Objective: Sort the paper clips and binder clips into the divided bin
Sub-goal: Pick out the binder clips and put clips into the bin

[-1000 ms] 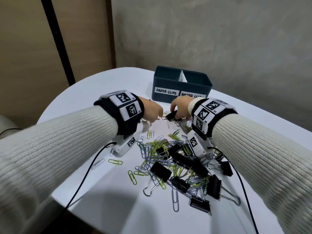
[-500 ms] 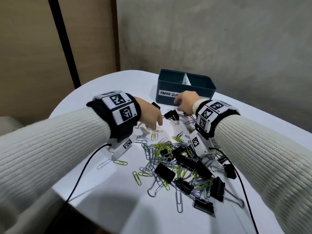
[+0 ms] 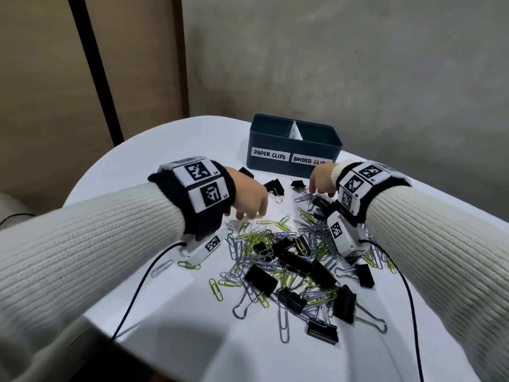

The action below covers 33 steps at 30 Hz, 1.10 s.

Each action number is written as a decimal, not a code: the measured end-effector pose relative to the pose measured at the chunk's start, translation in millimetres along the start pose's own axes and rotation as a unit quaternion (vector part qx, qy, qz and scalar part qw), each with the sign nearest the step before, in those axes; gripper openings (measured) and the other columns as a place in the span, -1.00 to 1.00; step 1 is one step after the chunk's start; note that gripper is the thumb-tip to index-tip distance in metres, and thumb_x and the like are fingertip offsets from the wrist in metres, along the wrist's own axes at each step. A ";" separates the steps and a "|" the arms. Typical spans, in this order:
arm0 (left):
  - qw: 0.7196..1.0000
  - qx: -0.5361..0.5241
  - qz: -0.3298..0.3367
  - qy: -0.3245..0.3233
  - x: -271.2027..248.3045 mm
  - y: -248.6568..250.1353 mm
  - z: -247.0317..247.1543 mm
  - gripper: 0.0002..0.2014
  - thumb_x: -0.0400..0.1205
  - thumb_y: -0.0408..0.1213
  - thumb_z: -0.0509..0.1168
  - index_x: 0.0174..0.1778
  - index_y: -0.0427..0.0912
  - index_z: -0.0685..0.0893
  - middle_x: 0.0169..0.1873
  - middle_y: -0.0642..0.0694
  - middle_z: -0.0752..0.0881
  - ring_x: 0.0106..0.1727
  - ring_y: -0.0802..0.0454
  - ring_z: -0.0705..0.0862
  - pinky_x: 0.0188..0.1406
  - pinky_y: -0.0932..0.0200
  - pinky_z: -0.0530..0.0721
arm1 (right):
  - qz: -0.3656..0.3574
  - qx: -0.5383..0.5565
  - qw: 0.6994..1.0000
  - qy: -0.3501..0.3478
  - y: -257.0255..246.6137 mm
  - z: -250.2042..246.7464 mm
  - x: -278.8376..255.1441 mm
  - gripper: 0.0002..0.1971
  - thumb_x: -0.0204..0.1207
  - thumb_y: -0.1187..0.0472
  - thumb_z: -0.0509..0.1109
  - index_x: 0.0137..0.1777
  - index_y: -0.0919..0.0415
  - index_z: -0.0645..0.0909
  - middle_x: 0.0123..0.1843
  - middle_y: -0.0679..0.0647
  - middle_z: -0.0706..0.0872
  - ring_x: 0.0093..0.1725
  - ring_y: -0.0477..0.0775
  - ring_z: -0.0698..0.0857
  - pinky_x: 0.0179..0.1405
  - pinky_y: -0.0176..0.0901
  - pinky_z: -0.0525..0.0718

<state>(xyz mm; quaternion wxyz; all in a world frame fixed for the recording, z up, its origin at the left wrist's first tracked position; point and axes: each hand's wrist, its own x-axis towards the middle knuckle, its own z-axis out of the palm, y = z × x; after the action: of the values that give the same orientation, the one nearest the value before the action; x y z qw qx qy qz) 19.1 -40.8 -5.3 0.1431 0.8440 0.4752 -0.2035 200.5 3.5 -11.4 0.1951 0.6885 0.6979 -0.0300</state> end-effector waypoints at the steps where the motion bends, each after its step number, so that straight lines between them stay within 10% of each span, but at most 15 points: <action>1: 1.000 0.011 0.003 0.010 2.1 2.7 -0.4 -0.55 0.67 -0.44 0.08 0.50 -0.12 0.48 0.01 -0.08 0.64 -0.34 0.18 0.56 -0.21 0.21 0.65 | -0.014 0.007 1.000 -0.004 1.0 0.3 -2.7 -0.61 0.58 0.34 0.23 0.39 0.21 0.59 0.32 0.15 0.67 0.14 0.17 0.68 0.19 -0.18 0.70; 3: 0.998 0.038 0.014 0.041 6.6 8.5 -1.4 -0.51 0.66 -0.49 0.05 0.53 -0.15 0.44 0.29 -0.12 0.60 -0.08 0.08 0.65 -0.05 0.20 0.62 | -0.041 0.029 0.999 -0.006 1.1 2.3 -5.4 -0.51 0.57 0.50 0.09 0.35 0.13 0.64 0.36 0.06 0.63 0.09 0.09 0.64 -0.02 -0.40 0.69; 6: 0.994 0.055 0.042 0.086 16.2 21.9 -2.1 -0.51 0.68 -0.48 0.03 0.57 -0.20 0.39 0.49 -0.18 0.49 0.44 -0.10 0.51 0.36 0.10 0.49 | -0.080 0.063 0.995 -0.019 3.3 4.6 -9.6 -0.39 0.47 0.57 0.03 0.20 -0.02 0.73 0.38 0.01 0.64 0.31 0.11 0.64 0.37 -0.09 0.60; 17: 0.991 0.080 0.075 0.072 40.2 49.9 1.0 -0.57 0.65 -0.40 0.06 0.45 -0.23 0.53 0.37 -0.29 0.52 0.32 -0.19 0.57 0.33 -0.07 0.59 | -0.119 0.136 0.983 0.040 11.6 11.1 -17.0 -0.54 0.48 0.53 0.20 0.28 0.13 0.65 0.26 0.06 0.71 0.14 0.04 0.65 0.20 -0.18 0.58; 23: 0.991 0.099 0.089 0.013 27.0 34.6 8.3 -0.75 0.61 -0.47 0.12 0.20 -0.38 0.52 0.14 -0.30 0.59 -0.04 -0.08 0.48 -0.24 0.17 0.48 | -0.135 0.099 0.985 -0.032 -2.4 4.3 -13.6 -0.28 0.46 0.63 0.05 0.48 -0.03 0.50 0.46 0.03 0.56 0.26 0.04 0.60 0.06 -0.29 0.55; 29: 0.989 0.125 0.075 -0.020 20.1 25.4 14.9 -0.68 0.66 -0.38 0.10 0.32 -0.33 0.52 0.33 -0.24 0.55 0.24 -0.11 0.56 0.16 0.03 0.57 | -0.099 0.083 0.992 0.009 -13.7 0.1 -11.6 -0.35 0.50 0.60 -0.01 0.44 0.06 0.55 0.48 0.05 0.56 0.39 0.09 0.58 0.27 -0.20 0.53; 33: 0.988 0.134 0.060 -0.043 13.9 23.9 13.1 -0.57 0.67 -0.26 0.13 0.48 -0.26 0.45 0.49 -0.21 0.47 0.37 -0.08 0.51 0.44 -0.12 0.49 | -0.087 0.090 0.992 0.028 -15.8 -0.3 -10.8 -0.54 0.53 0.53 0.13 0.33 0.20 0.64 0.34 0.10 0.68 0.16 0.09 0.68 0.06 -0.21 0.59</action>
<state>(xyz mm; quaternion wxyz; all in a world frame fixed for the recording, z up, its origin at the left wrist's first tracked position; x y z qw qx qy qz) 43.4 -48.3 -22.3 0.0608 0.8730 0.3853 -0.2928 184.8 -7.4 -11.3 0.1091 0.6405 0.7548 -0.0904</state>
